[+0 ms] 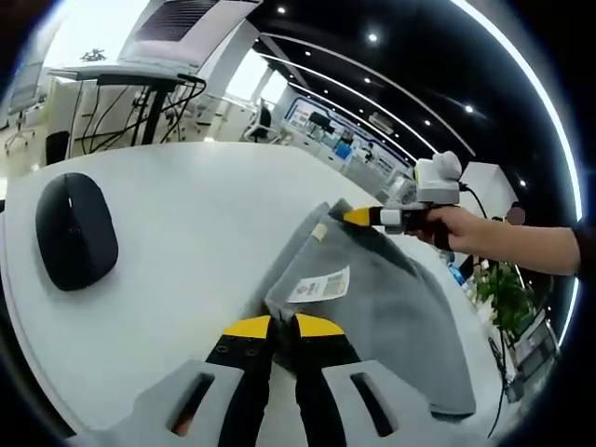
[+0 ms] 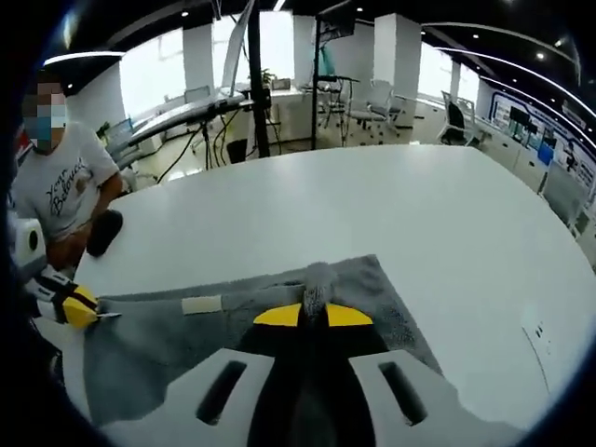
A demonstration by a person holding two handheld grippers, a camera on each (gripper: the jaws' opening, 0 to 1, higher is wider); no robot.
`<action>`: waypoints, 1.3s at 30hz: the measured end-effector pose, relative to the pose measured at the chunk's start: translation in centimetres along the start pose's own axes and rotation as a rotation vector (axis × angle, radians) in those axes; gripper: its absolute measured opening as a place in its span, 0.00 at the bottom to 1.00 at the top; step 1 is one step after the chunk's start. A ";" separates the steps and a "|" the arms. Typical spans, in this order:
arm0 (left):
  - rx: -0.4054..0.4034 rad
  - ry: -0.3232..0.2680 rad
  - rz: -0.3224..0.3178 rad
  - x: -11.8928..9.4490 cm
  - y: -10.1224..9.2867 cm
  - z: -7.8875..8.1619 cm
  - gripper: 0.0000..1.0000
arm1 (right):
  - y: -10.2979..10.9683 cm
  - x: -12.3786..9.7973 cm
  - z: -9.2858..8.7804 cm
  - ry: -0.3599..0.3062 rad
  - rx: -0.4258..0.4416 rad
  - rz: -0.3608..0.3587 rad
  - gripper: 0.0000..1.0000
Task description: Fold the towel on the table until its edges align and the towel forms a compact rectangular stack.
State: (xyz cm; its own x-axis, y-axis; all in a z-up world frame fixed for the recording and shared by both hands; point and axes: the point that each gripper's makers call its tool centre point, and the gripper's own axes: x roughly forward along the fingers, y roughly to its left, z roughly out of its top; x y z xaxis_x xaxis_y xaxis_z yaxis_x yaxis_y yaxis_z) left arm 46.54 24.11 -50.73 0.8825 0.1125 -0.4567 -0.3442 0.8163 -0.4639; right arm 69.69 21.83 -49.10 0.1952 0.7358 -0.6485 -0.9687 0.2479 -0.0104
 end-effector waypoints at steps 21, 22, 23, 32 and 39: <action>-0.001 -0.004 0.001 0.0 0.2 0.0 0.08 | -4.3 2.1 0.6 -0.012 -0.003 -0.152 0.10; 0.001 -0.003 0.003 0.0 0.2 0.0 0.08 | -4.3 2.0 0.6 -0.013 -0.004 -0.152 0.11; 0.005 -0.002 0.006 0.0 0.2 0.0 0.08 | -4.8 2.7 0.5 -0.016 0.000 -0.149 0.13; 0.054 0.003 0.022 -0.1 -0.2 0.5 0.13 | -5.1 0.3 0.5 -0.027 0.018 -0.143 0.22; 0.110 -0.033 0.031 -0.6 -1.0 3.0 0.19 | -6.0 -1.3 -0.9 -0.019 0.055 -0.152 0.26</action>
State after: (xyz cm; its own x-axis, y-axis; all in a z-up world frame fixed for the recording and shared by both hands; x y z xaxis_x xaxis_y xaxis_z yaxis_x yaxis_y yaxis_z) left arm 47.31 24.94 -47.77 0.8826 0.1556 -0.4437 -0.3359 0.8690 -0.3633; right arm 75.10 18.84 -48.90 0.3421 0.6990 -0.6280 -0.9181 0.3909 -0.0651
